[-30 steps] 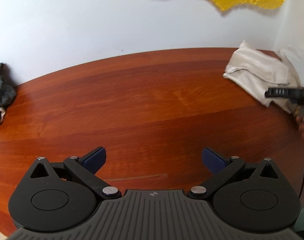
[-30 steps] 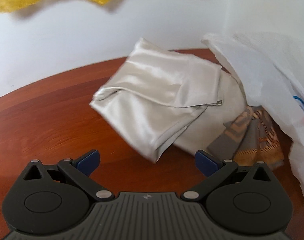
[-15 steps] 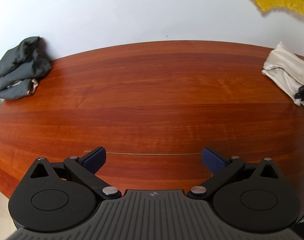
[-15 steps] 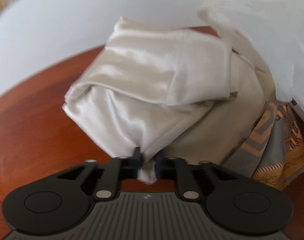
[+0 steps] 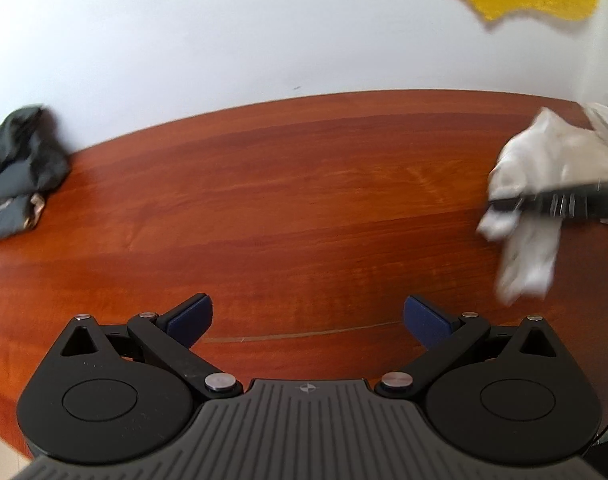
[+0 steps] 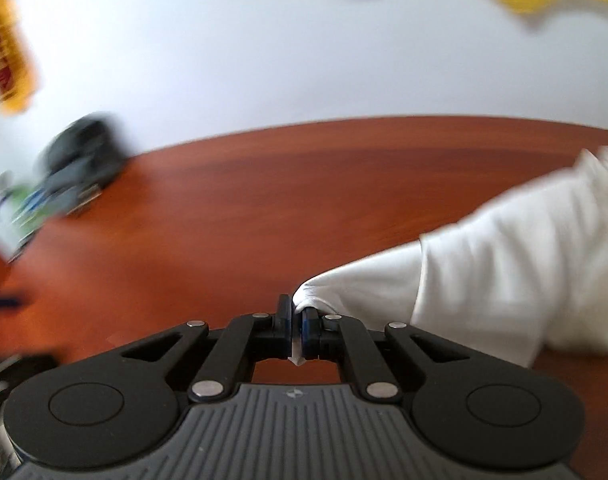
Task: Fold clothes
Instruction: 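Reach both grippers toward the bundled cream satin shirt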
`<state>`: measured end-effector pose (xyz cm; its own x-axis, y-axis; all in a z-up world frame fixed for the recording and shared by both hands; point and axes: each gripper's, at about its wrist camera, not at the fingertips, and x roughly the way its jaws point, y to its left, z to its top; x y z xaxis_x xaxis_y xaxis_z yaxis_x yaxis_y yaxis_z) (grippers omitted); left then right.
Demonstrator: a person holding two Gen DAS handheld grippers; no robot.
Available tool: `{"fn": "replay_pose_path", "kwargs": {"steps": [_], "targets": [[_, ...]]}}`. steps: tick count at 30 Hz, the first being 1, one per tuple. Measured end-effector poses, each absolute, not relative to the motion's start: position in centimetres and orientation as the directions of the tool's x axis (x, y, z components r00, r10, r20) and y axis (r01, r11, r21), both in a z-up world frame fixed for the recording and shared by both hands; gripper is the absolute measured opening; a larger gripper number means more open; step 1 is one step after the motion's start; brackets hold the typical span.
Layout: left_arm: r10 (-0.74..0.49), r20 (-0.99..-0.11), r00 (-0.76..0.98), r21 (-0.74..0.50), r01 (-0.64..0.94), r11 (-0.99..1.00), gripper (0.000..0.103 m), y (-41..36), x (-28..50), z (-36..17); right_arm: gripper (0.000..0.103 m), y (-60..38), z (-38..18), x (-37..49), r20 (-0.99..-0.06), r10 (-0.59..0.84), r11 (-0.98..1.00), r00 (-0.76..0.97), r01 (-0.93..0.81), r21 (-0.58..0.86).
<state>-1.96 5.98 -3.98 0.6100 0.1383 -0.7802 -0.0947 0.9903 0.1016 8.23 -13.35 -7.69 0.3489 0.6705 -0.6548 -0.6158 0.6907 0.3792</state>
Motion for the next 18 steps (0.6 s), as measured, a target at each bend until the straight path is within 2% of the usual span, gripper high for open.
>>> {"fn": "replay_pose_path", "kwargs": {"steps": [2,3,4,8,11,18], "targets": [[0.116,-0.784,0.61,0.103,-0.056,0.993,0.102,5.7,-1.7,-4.3,0.005,-12.2,-7.3,5.2,-0.657,0.712,0.607,0.246,-0.686,0.401],[0.108,-0.783,0.612,0.106,-0.04,0.994,0.097,5.5,-1.7,-4.4,0.004,-11.9,-7.1,3.9,-0.661,0.721,0.576,0.21,-0.712,0.402],[0.105,-0.782,0.614,0.109,-0.031,0.994,0.097,5.5,-1.7,-4.6,0.004,-11.9,-6.9,2.8,-0.663,0.727,0.547,0.178,-0.733,0.404],[0.038,-0.804,0.594,0.082,0.047,0.996,0.092,5.0,-1.7,-5.8,0.004,-13.8,-5.6,0.2,-0.66,0.741,0.502,0.124,-0.756,0.421],[-0.018,-0.817,0.576,0.07,0.129,0.989,0.088,4.0,-1.8,-6.8,0.004,-16.1,-4.7,-0.5,-0.665,0.732,0.528,0.15,-0.741,0.414],[-0.124,-0.848,0.516,0.04,0.296,0.954,0.072,-0.2,-0.9,-10.0,0.004,-21.6,-3.9,-3.0,-0.688,0.675,0.659,0.268,-0.638,0.398]]}}
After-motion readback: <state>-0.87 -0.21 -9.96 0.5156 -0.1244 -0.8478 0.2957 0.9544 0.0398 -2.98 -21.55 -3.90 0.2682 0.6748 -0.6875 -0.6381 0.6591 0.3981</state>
